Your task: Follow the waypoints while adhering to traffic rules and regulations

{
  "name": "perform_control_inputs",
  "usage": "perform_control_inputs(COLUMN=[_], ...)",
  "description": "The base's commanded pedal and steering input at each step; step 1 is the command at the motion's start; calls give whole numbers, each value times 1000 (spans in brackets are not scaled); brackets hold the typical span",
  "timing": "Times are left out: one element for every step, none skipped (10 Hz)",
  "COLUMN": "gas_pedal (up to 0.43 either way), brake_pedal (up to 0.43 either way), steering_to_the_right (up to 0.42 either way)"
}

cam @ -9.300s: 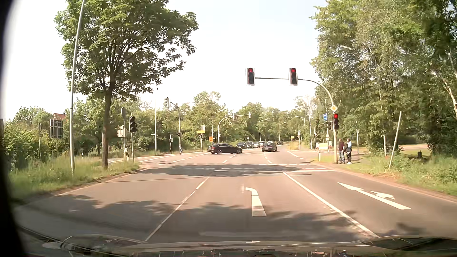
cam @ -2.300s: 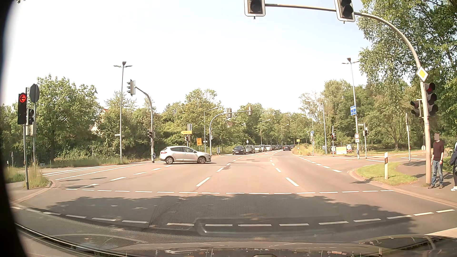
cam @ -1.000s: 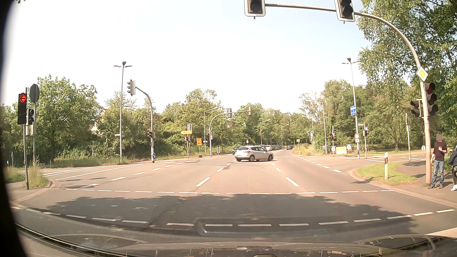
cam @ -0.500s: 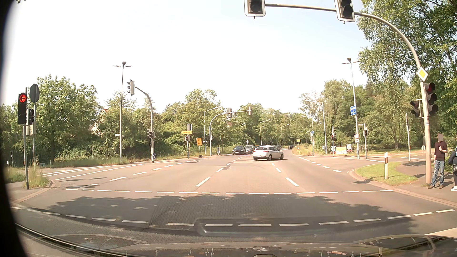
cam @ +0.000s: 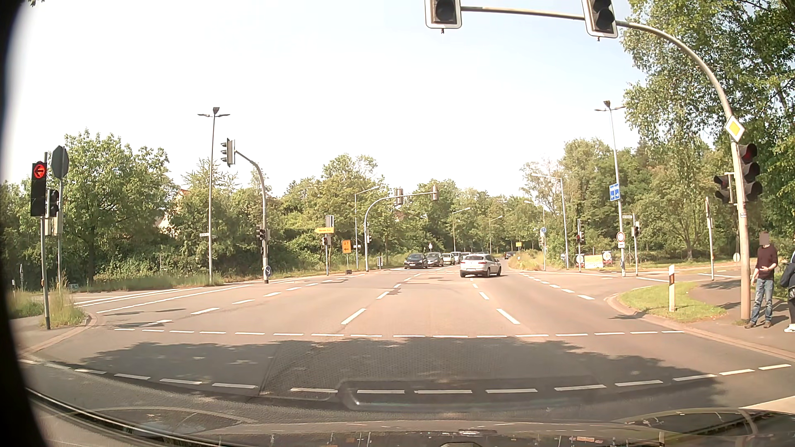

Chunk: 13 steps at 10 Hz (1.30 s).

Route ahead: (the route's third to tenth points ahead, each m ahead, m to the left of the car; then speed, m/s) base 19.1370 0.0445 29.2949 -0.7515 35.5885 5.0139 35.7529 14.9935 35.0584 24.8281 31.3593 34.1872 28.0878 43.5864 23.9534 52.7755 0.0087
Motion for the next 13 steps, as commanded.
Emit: perform_control_inputs(gas_pedal=[0, 0, 0, 0, 0, 0, 0, 0, 0, 0, 0, 0, 0], brake_pedal=[213, 213, 220, 213, 220, 213, 220, 220, 220, 226, 220, 220, 226], steering_to_the_right=[-3, -3, -3, -3, -3, -3, -3, -3, -3, -3, -3, -3, -3])
